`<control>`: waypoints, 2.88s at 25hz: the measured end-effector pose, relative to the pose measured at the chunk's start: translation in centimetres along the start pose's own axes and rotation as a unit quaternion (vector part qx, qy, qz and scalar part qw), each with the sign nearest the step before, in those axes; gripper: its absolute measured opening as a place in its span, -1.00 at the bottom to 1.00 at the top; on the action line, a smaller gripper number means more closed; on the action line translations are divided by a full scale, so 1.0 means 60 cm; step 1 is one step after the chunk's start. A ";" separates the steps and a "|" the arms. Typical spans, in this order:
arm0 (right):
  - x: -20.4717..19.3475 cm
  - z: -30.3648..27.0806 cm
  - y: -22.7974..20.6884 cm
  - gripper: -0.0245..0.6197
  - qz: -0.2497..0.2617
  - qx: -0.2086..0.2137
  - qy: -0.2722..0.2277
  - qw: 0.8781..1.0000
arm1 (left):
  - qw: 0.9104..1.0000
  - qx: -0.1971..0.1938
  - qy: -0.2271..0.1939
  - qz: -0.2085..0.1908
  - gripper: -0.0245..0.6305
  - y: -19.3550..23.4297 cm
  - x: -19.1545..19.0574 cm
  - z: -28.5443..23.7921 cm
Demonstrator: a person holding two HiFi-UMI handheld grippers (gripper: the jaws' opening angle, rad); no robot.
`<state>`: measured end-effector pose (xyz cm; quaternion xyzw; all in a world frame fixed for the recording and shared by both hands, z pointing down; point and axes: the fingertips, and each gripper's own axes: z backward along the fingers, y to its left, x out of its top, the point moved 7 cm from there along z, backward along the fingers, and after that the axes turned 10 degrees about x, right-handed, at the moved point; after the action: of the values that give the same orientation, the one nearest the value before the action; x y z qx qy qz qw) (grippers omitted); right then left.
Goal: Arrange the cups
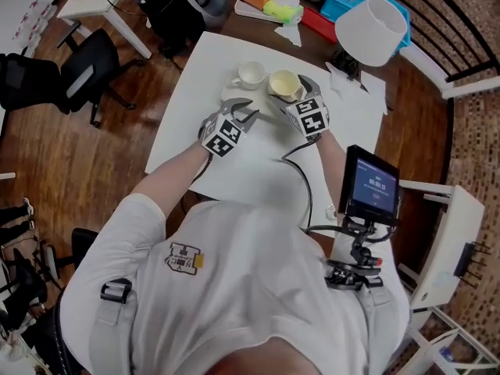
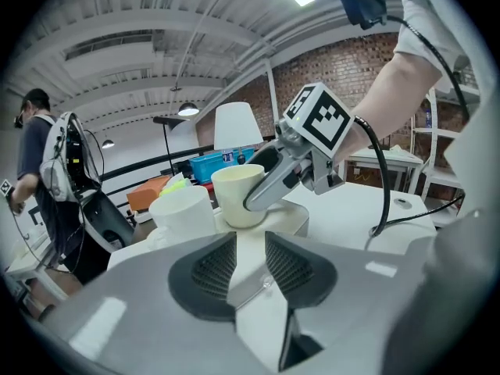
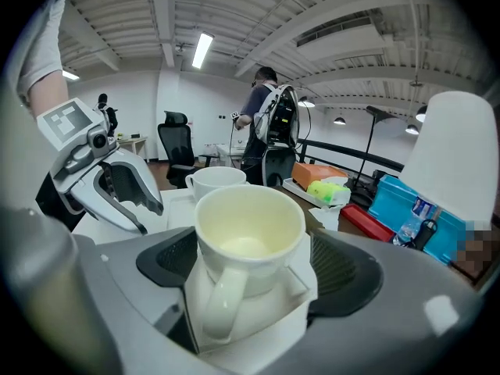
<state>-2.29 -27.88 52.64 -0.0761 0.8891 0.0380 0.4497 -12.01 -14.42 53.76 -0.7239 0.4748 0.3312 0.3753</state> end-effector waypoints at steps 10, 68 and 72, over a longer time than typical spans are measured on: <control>-0.060 0.136 0.084 0.35 -0.044 -0.083 -0.044 0.995 | 0.998 -0.004 -0.004 0.065 -0.58 -0.053 -0.078 0.114; -0.206 0.122 0.577 -0.92 -0.165 -0.121 0.034 0.978 | 0.989 -0.128 0.031 0.064 -0.58 -0.184 -0.280 0.371; -0.208 0.129 0.576 -0.92 -0.166 -0.123 0.032 0.978 | 0.989 -0.127 0.033 0.063 -0.58 -0.189 -0.278 0.372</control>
<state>5.27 8.48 58.10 -0.2786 0.8666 0.0694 0.4081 -9.67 15.09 59.14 -0.7446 0.4862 0.3875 0.2429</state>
